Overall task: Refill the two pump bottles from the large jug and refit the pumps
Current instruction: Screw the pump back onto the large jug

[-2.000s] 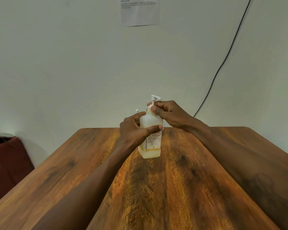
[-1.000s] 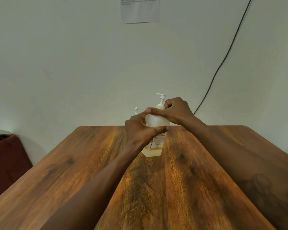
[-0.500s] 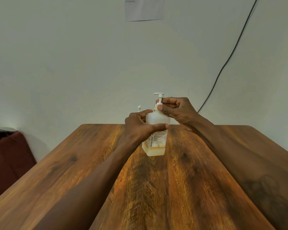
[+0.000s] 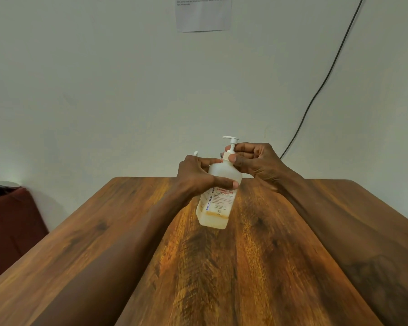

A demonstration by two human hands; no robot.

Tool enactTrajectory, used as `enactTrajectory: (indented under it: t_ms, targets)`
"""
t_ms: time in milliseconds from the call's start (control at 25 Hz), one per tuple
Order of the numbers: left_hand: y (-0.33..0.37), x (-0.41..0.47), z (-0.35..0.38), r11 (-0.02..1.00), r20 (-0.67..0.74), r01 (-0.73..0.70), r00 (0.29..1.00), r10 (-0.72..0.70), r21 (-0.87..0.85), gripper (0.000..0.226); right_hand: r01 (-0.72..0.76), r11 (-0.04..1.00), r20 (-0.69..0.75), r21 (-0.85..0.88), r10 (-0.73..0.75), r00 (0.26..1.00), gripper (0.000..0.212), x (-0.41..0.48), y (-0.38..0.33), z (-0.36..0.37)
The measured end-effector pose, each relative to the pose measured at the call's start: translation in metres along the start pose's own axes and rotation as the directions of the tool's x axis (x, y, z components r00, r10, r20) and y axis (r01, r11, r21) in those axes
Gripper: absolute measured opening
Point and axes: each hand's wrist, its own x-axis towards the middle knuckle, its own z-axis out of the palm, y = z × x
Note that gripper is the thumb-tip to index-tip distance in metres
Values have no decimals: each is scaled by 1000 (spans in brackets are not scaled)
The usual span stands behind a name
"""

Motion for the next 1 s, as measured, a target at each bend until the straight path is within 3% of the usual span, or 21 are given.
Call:
enactTrajectory:
  t_ms: [200,440,600,680,760,840,920,1000]
  targets:
    - [0,-3,-2,999,52,25,998,-23,-41,74,-45,999,-12,-15,45,999,32,-4,1,-1]
    - [-3,-15,19,993,-225,-102,968,111,52,76,-24,929,-297,-370,-94,950,47,6,-7,19]
    - [2,-15,30,993,-272,-113,955,117,32,75,-121,819,-370,-561,-118,922,54,11,-19,28]
    - [5,-14,31,991,-265,-128,955,133,37,78,-171,842,-314,-511,2,949,62,12,-17,24]
    - [9,-16,28,990,-248,-141,959,135,-7,89,-166,963,-128,-213,141,982,60,11,-11,16]
    - [11,-17,24,988,-217,-147,967,132,-54,95,-176,980,51,91,172,984,43,6,-8,7]
    - [12,-16,22,987,-188,-153,972,140,-57,99,-141,986,102,91,131,986,35,3,-8,0]
    - [15,-16,24,987,-211,-161,965,155,-14,104,-77,994,-20,-72,76,997,34,1,-11,2]
